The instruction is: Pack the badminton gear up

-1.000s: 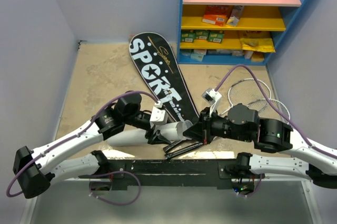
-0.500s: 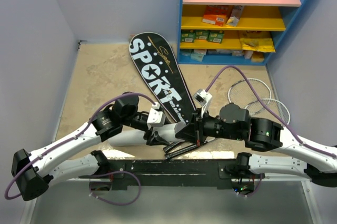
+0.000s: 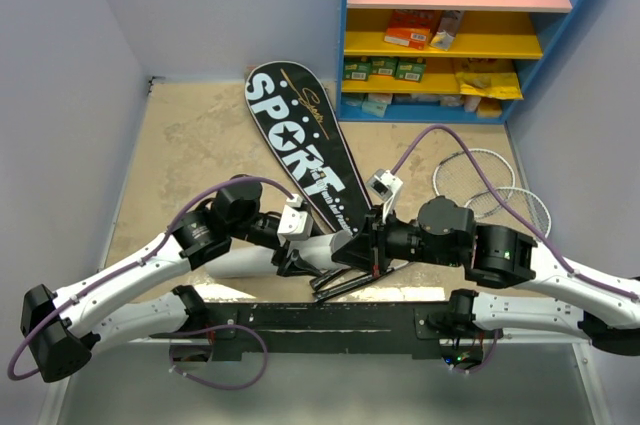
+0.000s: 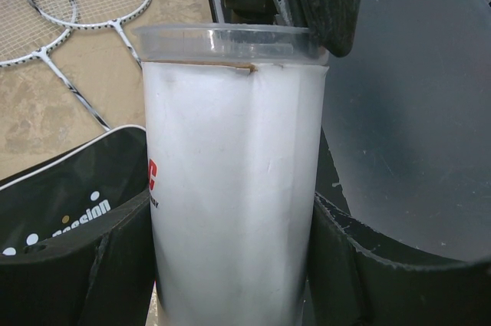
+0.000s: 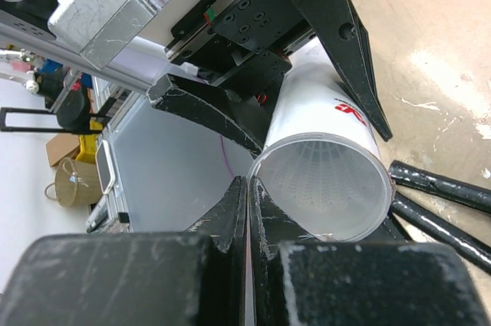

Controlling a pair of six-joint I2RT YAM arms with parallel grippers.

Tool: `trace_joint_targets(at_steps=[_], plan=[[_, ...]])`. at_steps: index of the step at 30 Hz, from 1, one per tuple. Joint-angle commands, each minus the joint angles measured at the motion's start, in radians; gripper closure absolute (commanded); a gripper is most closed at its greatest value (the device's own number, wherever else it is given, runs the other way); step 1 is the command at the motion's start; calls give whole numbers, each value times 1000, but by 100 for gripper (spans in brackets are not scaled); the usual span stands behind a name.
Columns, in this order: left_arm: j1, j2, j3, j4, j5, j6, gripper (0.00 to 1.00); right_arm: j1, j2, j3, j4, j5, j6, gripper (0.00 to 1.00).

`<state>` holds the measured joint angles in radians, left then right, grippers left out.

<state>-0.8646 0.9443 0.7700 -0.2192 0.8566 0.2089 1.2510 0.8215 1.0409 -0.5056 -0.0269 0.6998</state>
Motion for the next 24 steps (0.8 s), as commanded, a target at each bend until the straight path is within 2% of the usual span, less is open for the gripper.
trace_joint_targets(at_steps=[1,24], plan=[[-4,-25,-3,64,35,-3,100,1,-15,-15,30,-21,9,100],[-2,-19,-1,66,32,-5,100,1,2,-70,113,-62,29,100]])
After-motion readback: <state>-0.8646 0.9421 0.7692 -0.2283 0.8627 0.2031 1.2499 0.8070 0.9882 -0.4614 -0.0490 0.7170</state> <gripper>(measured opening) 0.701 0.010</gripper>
